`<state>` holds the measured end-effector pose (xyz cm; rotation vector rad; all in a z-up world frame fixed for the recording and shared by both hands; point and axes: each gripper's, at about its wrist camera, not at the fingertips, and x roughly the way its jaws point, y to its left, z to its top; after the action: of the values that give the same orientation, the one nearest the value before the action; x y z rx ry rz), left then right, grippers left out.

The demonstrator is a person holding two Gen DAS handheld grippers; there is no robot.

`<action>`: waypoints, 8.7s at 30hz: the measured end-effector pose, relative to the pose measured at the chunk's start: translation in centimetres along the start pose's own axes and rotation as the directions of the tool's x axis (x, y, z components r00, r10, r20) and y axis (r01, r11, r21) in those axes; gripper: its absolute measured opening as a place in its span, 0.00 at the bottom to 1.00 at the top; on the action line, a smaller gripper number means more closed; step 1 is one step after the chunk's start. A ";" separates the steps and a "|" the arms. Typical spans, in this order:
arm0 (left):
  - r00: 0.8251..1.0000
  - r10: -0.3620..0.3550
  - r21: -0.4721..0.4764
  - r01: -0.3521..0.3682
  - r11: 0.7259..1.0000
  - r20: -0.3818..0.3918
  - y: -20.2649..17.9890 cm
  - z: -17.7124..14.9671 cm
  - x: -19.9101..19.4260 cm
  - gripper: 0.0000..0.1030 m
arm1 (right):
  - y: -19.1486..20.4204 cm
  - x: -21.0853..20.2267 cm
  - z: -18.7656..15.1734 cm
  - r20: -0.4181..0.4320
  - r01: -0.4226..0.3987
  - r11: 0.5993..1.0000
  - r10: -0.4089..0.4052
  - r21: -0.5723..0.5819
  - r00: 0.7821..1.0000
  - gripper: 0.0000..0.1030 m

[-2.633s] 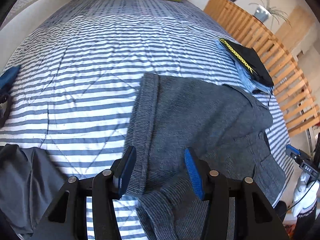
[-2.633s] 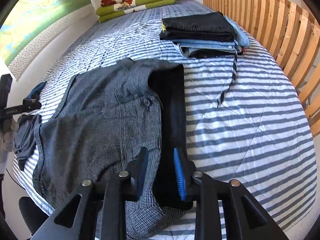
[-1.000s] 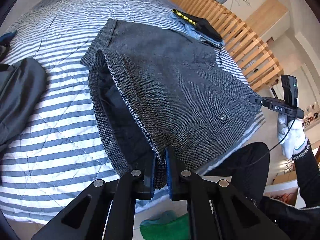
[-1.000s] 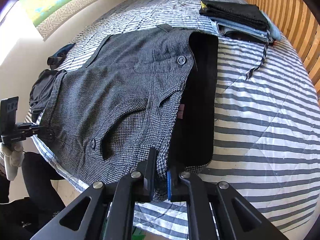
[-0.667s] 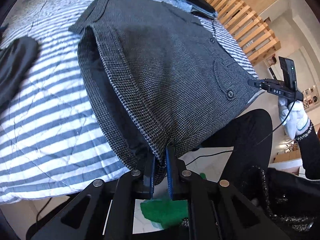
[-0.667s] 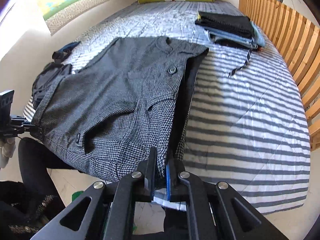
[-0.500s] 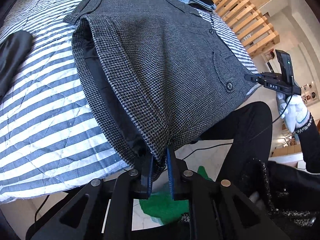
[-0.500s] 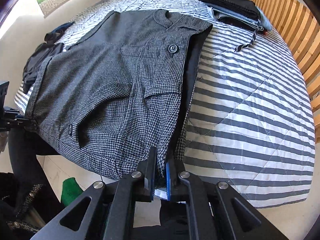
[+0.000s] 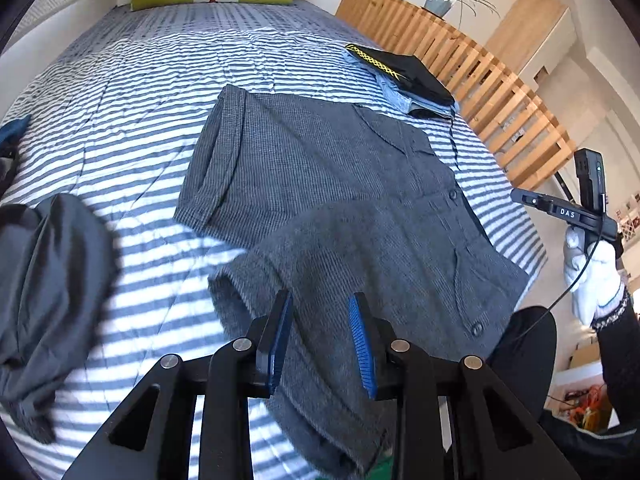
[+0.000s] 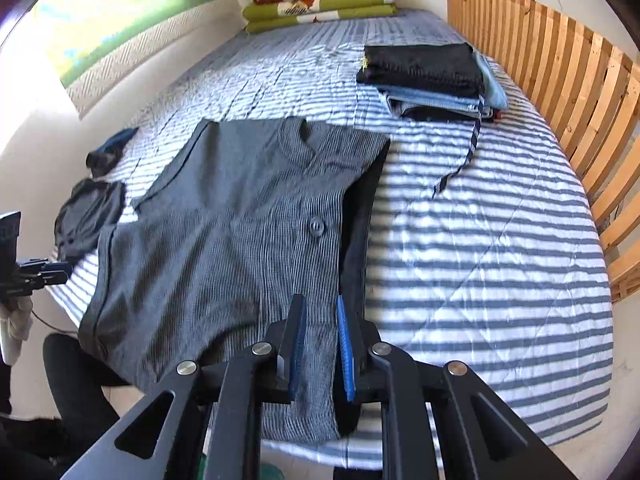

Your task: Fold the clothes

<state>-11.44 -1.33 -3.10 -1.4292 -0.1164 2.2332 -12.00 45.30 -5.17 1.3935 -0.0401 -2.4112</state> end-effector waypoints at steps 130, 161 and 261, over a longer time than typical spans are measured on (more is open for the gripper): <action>0.992 0.119 -0.112 -0.114 0.987 0.035 10.0 3.7 6.4 0.20 | 3.7 9.3 -1.2 -0.156 0.045 0.992 -0.064 -0.122 0.986 0.21; 0.960 0.145 0.567 0.016 0.823 -0.238 -14.8 -18.2 5.9 0.53 | 3.7 -1.3 -10.9 -0.124 0.032 0.960 -0.069 -0.278 0.990 0.36; 0.978 0.202 0.091 -0.206 0.974 0.051 9.3 20.5 15.8 0.25 | -3.1 16.9 14.4 -0.081 0.148 0.987 -0.153 -0.065 0.985 0.47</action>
<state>-37.91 1.18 -10.03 -1.3991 0.1291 2.3978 -32.67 40.74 -12.52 1.5213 0.1616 -2.4474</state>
